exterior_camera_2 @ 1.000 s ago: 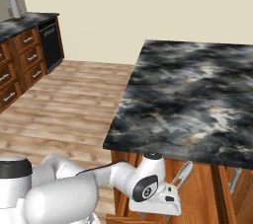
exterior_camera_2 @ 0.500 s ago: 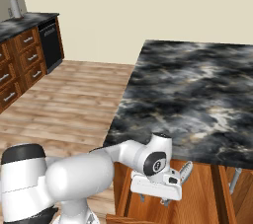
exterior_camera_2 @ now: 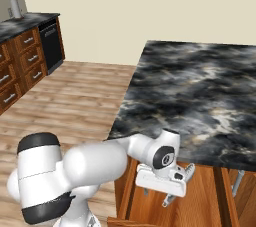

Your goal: Take the tongs from the drawer on the right and place them on the dining counter next to the tray containing the kebab skewer.

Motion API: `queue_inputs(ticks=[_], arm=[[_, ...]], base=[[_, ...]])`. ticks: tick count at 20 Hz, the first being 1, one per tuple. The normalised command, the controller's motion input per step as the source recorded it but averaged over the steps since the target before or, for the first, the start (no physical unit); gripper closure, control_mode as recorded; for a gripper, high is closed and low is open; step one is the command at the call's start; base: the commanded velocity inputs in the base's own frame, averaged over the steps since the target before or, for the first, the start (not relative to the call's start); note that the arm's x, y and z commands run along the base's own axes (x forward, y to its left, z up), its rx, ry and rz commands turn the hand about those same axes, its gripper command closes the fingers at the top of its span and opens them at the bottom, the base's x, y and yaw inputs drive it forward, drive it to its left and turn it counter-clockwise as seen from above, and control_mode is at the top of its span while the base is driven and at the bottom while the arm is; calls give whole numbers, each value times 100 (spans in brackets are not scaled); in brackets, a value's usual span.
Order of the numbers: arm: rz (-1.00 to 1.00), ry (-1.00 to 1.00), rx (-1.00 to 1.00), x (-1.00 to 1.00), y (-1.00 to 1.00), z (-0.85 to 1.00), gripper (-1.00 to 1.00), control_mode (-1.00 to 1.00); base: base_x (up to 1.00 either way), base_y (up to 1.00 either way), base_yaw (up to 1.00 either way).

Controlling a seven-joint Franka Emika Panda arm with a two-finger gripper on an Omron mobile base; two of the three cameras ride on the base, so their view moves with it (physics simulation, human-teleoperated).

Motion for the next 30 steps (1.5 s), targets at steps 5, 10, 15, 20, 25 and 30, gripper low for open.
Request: queue_inputs(ticks=[5,10,15,20,25,30], arm=[[-10,-12,0,8,3,-1,-100,-100],[-10,-20,-1,0,11,-4,-100,-100],[-6,-8,0,1,10,-2,-100,-100],[-5,0,-6,12,17,-31,-100,-100],[-6,-13,-13,7,9,-22,-100,-100],[-5,-12,-10,4,2,-16,-100,-100]], base=[[0,0,0],[0,0,0],[0,0,0],[0,0,0],[0,0,0],[0,0,0]])
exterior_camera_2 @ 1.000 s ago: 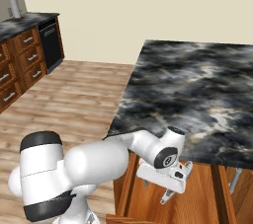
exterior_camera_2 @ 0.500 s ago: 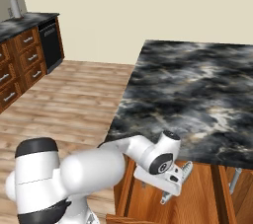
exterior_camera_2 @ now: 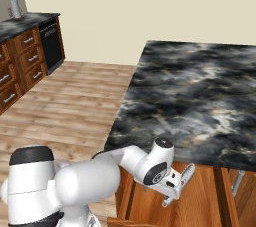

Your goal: Take the tongs from the drawer on the right and place them on the dining counter next to the tray containing the kebab skewer.

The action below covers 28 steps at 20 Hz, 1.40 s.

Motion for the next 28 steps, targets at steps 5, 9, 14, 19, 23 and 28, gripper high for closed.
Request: queue_inputs(ticks=[5,9,14,19,23,28], arm=[[-6,-11,-8,2,0,-12,-100,-100],[-4,-13,-8,5,0,-12,-100,-100],[-4,-4,-1,8,0,-2,-100,-100],[-3,-2,0,15,-9,-9,-100,-100],[-2,0,0,21,-17,-16,-100,-100],[-2,0,0,13,-15,-6,-100,-100]], base=[[0,0,0],[0,0,0],[0,0,0],[0,0,0],[0,0,0],[0,0,0]])
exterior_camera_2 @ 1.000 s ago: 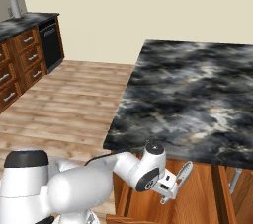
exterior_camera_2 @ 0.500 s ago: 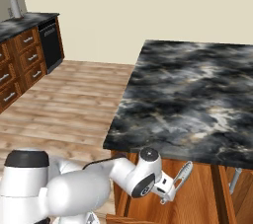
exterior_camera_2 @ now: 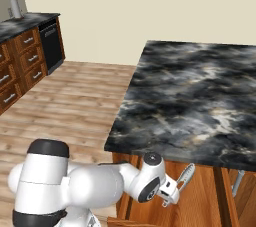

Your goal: Take the tongs from the drawer on the right and place them on the dining counter next to the tray containing the kebab skewer.

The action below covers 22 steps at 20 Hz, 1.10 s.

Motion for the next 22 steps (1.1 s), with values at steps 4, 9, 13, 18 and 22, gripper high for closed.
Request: queue_inputs(ticks=[4,9,13,18,22], arm=[[-1,0,0,9,-14,0,-100,-100],[-1,0,0,9,-19,-6,-100,-100],[0,0,1,18,-12,-9,-100,-100],[0,0,3,18,-1,-9,-100,-100],[-1,0,7,8,-11,-13,-100,-100]], base=[[0,0,0],[0,0,0],[0,0,0],[0,0,0],[0,0,0]])
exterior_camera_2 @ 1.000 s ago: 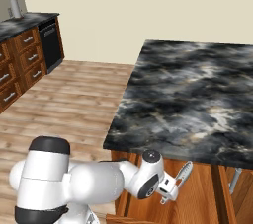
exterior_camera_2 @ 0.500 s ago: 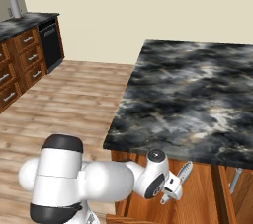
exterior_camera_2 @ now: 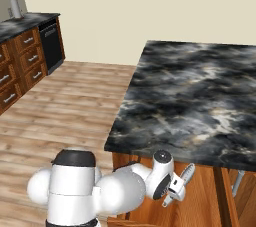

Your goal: Take the tongs from the drawer on the right and place them on the dining counter next to the tray containing the kebab skewer.

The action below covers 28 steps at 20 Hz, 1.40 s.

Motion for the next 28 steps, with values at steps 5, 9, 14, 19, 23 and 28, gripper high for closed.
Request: queue_inputs(ticks=[5,9,14,19,23,28], arm=[[-3,3,5,14,-17,-15,-100,-100],[-6,12,1,40,-14,-15,-100,-100],[-6,2,0,34,-3,-27,-100,-100],[-3,1,0,15,-8,-33,-100,-100],[-1,2,1,7,-18,-31,-100,-100],[-1,2,1,8,-21,-24,-100,-100]], base=[[0,0,0],[0,0,0],[0,0,0],[0,0,0],[0,0,0],[0,0,0]])
